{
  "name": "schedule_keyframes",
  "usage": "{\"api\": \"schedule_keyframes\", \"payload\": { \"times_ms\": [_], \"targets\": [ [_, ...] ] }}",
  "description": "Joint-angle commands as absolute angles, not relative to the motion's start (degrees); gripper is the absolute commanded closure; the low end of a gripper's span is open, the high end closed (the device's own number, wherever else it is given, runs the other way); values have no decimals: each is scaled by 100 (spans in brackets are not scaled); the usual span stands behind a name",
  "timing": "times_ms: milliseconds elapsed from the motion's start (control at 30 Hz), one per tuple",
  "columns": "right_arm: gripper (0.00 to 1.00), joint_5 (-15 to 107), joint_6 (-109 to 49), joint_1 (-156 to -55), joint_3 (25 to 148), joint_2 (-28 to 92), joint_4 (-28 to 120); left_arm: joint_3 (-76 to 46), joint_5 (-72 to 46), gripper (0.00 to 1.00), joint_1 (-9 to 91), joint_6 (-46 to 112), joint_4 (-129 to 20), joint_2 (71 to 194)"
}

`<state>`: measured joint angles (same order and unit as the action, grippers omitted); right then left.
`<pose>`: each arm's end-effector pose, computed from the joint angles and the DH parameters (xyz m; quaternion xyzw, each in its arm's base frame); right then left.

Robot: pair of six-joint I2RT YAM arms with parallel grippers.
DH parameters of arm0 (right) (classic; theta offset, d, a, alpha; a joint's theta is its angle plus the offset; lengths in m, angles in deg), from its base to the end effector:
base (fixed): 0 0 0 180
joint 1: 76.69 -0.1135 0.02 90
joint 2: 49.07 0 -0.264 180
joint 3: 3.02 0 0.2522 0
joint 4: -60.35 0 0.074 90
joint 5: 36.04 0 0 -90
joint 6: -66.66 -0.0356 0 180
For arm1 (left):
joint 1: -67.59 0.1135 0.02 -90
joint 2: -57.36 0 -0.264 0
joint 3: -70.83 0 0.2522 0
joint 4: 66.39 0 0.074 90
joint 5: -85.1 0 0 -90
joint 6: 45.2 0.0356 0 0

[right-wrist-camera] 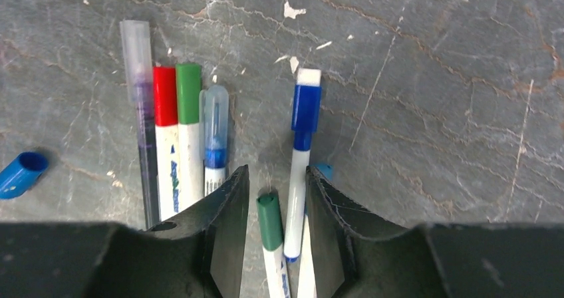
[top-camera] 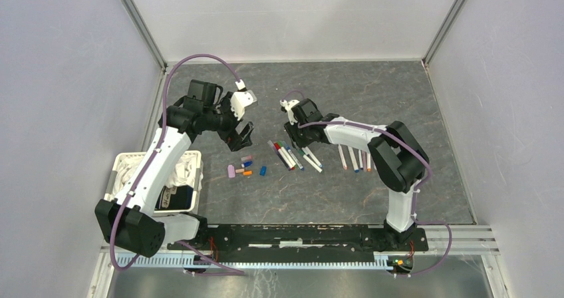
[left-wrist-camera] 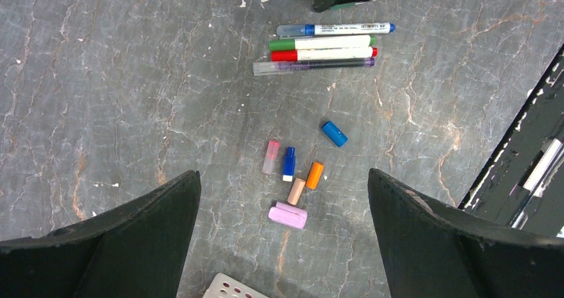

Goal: Open the pen caps

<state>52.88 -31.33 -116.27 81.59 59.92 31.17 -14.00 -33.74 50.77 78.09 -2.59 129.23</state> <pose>0.3084 0.2558 0.1709 -0.2614 0.9132 0.1343 0.2825 0.2344 -0.0888 0.3394 0.4620 0.7913 -0.1857 0.3548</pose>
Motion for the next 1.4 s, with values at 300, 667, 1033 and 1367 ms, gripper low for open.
{"api": "schedule_keyframes", "payload": {
  "times_ms": [300, 667, 1033, 1367],
  "targets": [
    [70, 5546, -2886, -11627, 8778, 6622, 3081, -1477, -3377, 0, 5098, 7940, -212, 12906],
    [100, 5016, -3035, -11623, 8658, 6233, 3304, -1276, -3877, 0, 5098, 8287, -85, 12871],
    [100, 2014, -3336, -11628, 8852, 5154, 3370, -750, -4912, 0, 5083, 9930, 346, 12675],
    [100, -61, -3500, -11953, 8714, 5120, 3408, -577, -5015, 4, 4840, 10526, 349, 12740]
  ]
}}
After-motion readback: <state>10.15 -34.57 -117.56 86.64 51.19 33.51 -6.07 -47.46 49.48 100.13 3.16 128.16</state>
